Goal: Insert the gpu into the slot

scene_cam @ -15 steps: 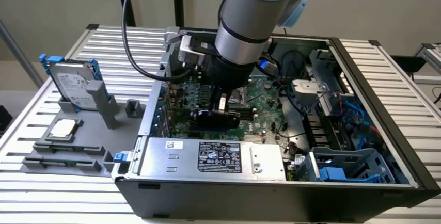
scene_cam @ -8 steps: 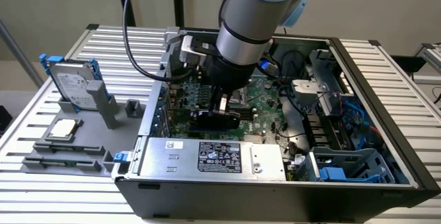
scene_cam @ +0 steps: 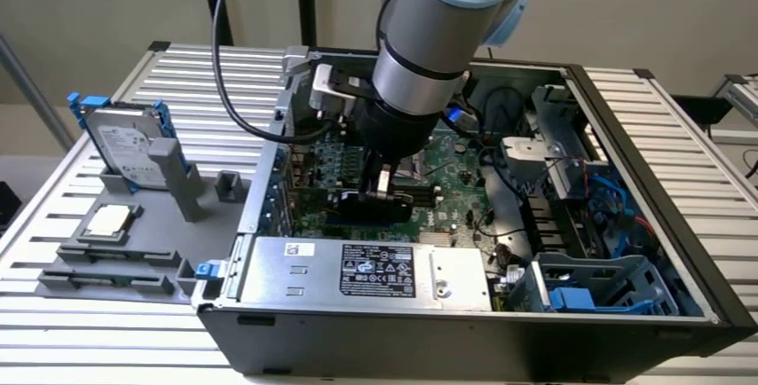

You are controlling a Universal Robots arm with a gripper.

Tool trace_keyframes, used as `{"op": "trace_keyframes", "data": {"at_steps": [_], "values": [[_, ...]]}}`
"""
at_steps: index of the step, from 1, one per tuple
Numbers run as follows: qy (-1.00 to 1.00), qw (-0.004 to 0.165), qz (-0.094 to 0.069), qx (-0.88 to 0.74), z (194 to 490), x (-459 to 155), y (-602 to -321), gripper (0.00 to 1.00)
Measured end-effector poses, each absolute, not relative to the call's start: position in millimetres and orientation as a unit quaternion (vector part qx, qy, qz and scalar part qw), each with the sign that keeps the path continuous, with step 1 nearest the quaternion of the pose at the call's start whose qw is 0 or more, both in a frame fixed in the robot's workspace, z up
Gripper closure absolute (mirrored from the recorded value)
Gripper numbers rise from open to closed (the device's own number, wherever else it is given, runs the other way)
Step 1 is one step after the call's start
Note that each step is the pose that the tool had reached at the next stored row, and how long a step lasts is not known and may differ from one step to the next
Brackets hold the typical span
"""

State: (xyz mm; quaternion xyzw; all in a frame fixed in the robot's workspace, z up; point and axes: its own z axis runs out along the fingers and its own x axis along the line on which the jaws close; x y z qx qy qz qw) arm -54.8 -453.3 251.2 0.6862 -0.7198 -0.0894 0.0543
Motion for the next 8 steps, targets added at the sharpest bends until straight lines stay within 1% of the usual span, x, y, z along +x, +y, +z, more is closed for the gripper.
{"op": "trace_keyframes", "data": {"at_steps": [8], "values": [[-0.72,0.054,-0.09,0.686,250.2,-54.2,-453.2,0.74]]}}
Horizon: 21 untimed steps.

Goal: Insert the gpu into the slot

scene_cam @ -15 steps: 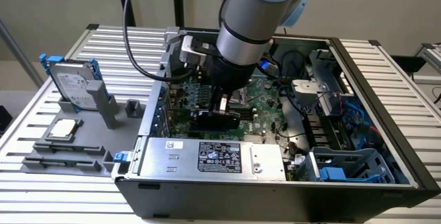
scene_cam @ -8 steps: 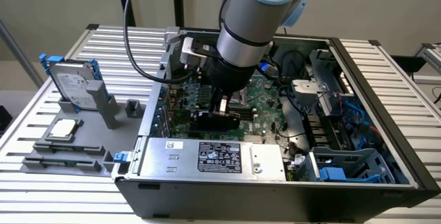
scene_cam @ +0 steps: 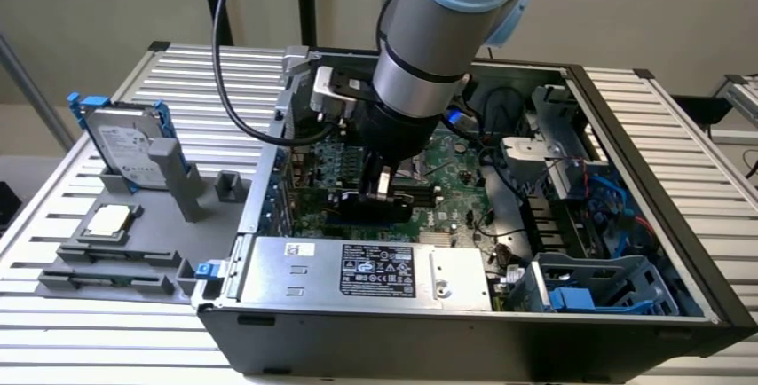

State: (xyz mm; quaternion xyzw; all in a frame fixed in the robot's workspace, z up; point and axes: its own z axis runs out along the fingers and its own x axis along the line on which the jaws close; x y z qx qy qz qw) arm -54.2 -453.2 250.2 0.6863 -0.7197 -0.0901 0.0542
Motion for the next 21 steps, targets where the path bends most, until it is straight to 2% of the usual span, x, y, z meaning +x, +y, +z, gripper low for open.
{"op": "trace_keyframes", "data": {"at_steps": [7,21], "values": [[-0.719,0.055,-0.09,0.686,258.8,-54.2,-451.7,0.74],[-0.717,0.059,-0.094,0.688,257.9,-53.6,-449.8,0.74]]}}
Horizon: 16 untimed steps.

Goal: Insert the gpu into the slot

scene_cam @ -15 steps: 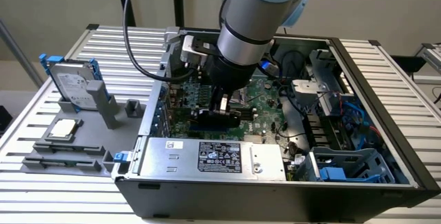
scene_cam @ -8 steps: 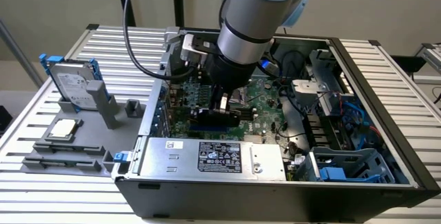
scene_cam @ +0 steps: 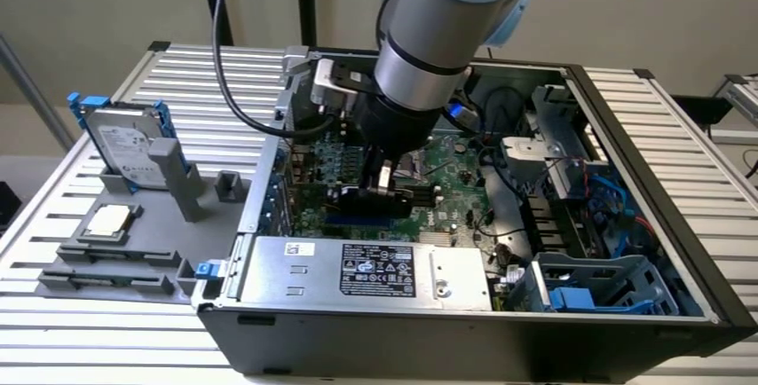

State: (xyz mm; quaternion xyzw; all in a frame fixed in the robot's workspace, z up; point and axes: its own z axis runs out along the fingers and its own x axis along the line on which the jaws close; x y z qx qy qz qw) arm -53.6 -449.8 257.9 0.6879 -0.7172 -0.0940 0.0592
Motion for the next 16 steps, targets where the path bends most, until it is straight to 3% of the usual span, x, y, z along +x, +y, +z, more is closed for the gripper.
{"op": "trace_keyframes", "data": {"at_steps": [16], "values": [[-0.715,0.066,-0.101,0.688,253.6,-48.9,-450.2,0.74]]}}
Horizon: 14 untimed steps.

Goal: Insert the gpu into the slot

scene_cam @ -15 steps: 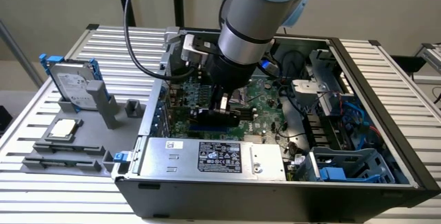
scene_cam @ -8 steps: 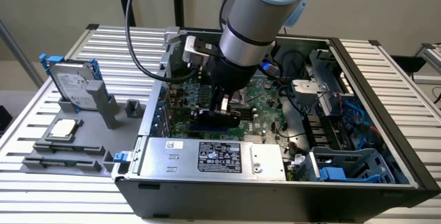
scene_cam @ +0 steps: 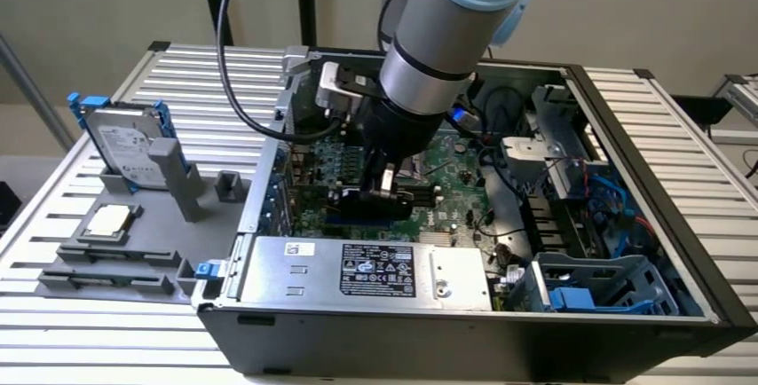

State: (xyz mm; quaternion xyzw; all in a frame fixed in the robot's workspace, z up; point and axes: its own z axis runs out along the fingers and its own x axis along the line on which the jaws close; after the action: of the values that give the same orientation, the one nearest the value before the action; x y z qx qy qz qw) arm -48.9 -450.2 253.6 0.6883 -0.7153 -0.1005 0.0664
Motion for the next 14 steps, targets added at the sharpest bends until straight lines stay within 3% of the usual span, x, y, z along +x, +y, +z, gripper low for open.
{"op": "trace_keyframes", "data": {"at_steps": [14], "values": [[-0.715,0.068,-0.099,0.688,253.3,-48.4,-451.7,0.74]]}}
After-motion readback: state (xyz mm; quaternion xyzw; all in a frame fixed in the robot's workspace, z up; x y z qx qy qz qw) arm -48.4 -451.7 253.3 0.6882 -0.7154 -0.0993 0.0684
